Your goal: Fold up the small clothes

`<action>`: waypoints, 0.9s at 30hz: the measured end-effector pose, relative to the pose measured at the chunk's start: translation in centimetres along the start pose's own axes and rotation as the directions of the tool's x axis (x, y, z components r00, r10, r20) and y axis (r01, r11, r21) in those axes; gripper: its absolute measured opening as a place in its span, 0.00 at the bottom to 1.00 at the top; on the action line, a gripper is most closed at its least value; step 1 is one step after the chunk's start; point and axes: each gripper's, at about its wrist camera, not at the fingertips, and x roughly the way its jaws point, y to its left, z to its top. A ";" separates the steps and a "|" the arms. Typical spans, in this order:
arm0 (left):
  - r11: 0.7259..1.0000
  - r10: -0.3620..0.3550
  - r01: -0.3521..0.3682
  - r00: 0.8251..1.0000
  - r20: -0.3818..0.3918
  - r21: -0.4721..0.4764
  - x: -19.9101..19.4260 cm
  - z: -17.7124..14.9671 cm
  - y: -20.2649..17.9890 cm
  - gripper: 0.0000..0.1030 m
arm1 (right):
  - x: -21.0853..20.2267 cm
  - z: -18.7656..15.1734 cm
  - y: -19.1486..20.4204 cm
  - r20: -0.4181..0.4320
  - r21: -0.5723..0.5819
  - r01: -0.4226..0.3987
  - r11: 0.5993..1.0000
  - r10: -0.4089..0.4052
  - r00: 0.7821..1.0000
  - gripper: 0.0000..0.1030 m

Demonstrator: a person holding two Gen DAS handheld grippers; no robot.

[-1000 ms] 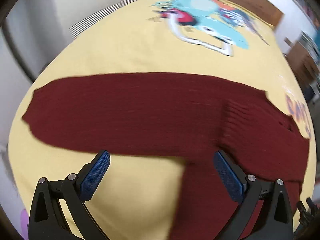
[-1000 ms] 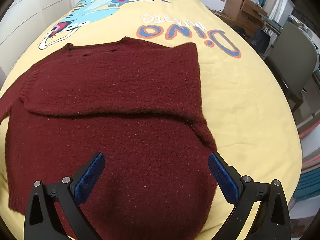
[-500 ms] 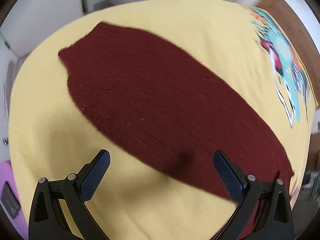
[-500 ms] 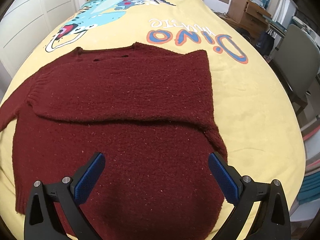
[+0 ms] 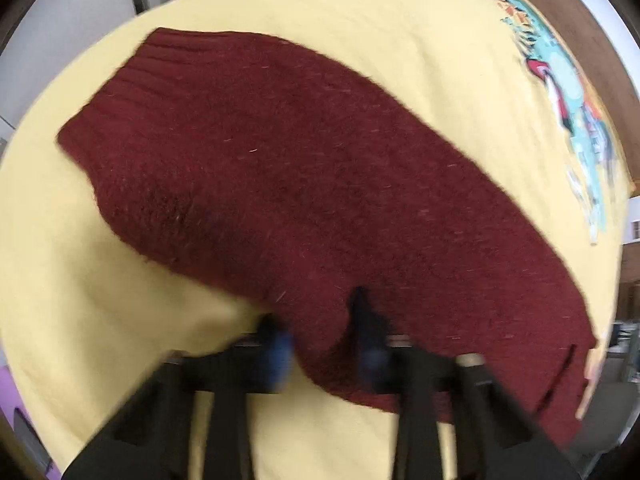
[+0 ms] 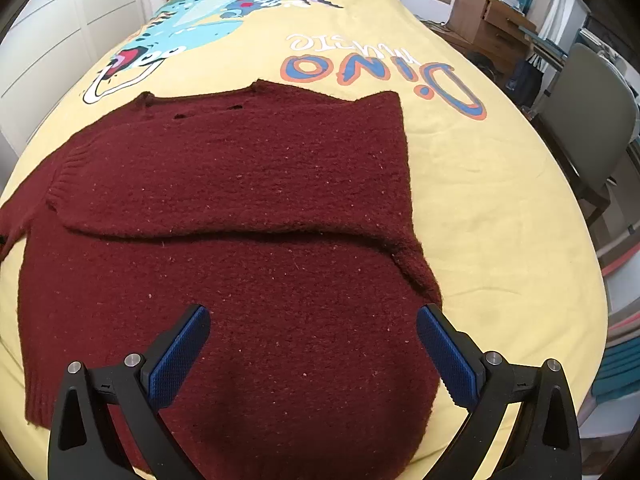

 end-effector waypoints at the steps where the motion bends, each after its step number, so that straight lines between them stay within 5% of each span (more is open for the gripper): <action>1: 1.000 -0.006 0.006 1.000 -0.010 0.002 0.2 0.5 -0.3 0.11 | 0.0 0.0 -0.1 -0.002 0.002 -0.001 1.000 0.001 1.000 1.00; 8: 0.991 -0.049 0.044 0.998 0.032 0.128 -3.0 -0.8 -4.7 0.10 | -0.2 0.4 -0.5 0.010 0.000 0.001 1.000 -0.001 1.000 1.00; 15: 0.946 -0.135 0.120 0.990 0.033 0.300 -6.1 -5.4 -12.1 0.10 | -0.8 2.1 -0.9 0.048 -0.004 0.006 1.000 -0.006 0.999 1.00; 27: 0.780 -0.281 0.273 0.957 -0.074 0.563 -8.5 -13.3 -27.5 0.10 | -2.8 5.1 -2.1 0.085 0.020 -0.014 1.000 0.012 0.996 1.00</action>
